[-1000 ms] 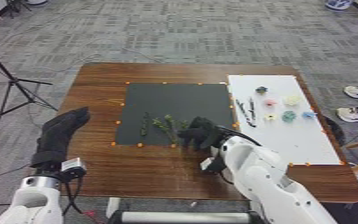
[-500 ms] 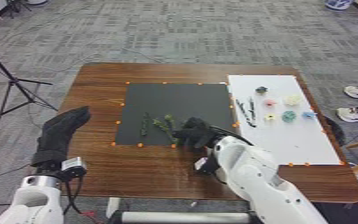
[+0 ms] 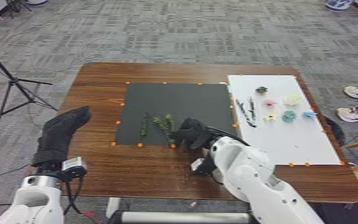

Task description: Arrange flowers

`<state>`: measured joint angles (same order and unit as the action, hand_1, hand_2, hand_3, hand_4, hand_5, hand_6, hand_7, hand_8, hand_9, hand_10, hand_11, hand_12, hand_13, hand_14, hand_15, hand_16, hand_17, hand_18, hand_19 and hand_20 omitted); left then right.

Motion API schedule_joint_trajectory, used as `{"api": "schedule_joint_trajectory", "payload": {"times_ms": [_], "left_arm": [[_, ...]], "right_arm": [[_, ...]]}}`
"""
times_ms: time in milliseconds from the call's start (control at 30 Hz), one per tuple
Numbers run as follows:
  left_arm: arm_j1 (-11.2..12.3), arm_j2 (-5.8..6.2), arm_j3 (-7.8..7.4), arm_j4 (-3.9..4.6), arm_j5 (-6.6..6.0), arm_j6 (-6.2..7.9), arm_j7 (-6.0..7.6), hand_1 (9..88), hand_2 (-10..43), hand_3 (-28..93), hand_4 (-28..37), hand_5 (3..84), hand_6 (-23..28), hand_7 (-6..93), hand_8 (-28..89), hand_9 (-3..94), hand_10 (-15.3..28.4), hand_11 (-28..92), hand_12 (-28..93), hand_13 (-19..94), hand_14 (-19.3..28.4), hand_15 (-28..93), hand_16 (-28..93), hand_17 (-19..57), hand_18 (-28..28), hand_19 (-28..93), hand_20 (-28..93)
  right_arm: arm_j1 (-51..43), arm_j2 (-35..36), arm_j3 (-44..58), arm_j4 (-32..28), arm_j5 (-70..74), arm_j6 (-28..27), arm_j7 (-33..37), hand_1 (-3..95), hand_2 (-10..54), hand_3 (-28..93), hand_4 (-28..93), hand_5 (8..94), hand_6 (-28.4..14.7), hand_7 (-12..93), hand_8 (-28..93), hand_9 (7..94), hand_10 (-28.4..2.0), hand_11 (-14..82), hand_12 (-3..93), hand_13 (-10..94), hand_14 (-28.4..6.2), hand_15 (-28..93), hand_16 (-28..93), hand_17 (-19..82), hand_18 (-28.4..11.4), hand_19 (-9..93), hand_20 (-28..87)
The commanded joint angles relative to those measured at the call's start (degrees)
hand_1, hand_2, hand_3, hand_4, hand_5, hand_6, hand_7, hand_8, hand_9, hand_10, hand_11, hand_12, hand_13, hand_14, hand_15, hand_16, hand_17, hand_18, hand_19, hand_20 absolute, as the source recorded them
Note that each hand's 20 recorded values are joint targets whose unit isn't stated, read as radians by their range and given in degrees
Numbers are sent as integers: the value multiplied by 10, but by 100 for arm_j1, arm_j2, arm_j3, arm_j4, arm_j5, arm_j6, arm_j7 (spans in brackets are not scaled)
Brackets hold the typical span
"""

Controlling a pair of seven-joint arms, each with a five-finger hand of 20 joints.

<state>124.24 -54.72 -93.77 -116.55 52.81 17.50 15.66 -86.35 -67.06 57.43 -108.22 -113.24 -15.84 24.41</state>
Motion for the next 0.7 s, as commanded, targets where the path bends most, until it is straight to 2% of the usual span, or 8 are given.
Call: {"api": "schedule_joint_trajectory", "payload": {"times_ms": [33, 200, 400, 567, 700], "left_arm": [[75, -47, -34, -54, 14, -36, 10, 239, -9, 716, -195, 496, 29, 173, -71, 476, 125, 203, 141, 358, 153, 139, 21, 50, 89, 29, 150], [114, -41, -62, -63, -10, 0, 22, 239, -8, 716, -195, 495, 29, 173, -71, 476, 125, 203, 141, 358, 153, 138, 21, 50, 89, 29, 150], [85, -35, -49, -58, 0, -4, 24, 239, -9, 717, -195, 496, 29, 172, -71, 476, 125, 204, 141, 358, 154, 138, 21, 50, 89, 29, 150], [130, -21, -67, -80, -12, 12, 2, 239, -9, 717, -196, 495, 29, 172, -70, 477, 126, 204, 141, 358, 154, 139, 21, 50, 89, 29, 150], [90, -7, -39, -69, 12, -24, -22, 239, -9, 716, -196, 495, 28, 173, -71, 477, 126, 204, 141, 358, 154, 139, 21, 50, 89, 29, 150]], "right_arm": [[95, 247, 532, -131, -126, -454, -23, 216, 123, 627, -112, 728, -38, 191, -76, 898, -149, 219, 214, 753, -143, 663, 359, 346, -284, 836, 547], [200, 521, 1125, -461, -254, -458, -123, 214, 117, 628, -112, 724, -37, 196, -72, 895, -151, 225, 220, 744, -146, 661, 360, 340, -284, 830, 547], [341, 850, 1513, -645, -1193, -159, -382, 218, 37, 629, -110, 734, -38, 196, -68, 899, -141, 237, 223, 759, -132, 659, 358, 354, -284, 842, 545], [621, 1086, 1183, -34, -1729, 669, -197, 225, -67, 637, -106, 749, -35, 217, -55, 900, -129, 260, 232, 764, -119, 670, 368, 365, -282, 852, 542], [954, 1029, 900, 575, -2255, 813, -98, 246, -94, 625, -104, 770, -31, 224, -58, 919, -122, 274, 235, 796, -96, 673, 377, 407, -278, 887, 522]]}}
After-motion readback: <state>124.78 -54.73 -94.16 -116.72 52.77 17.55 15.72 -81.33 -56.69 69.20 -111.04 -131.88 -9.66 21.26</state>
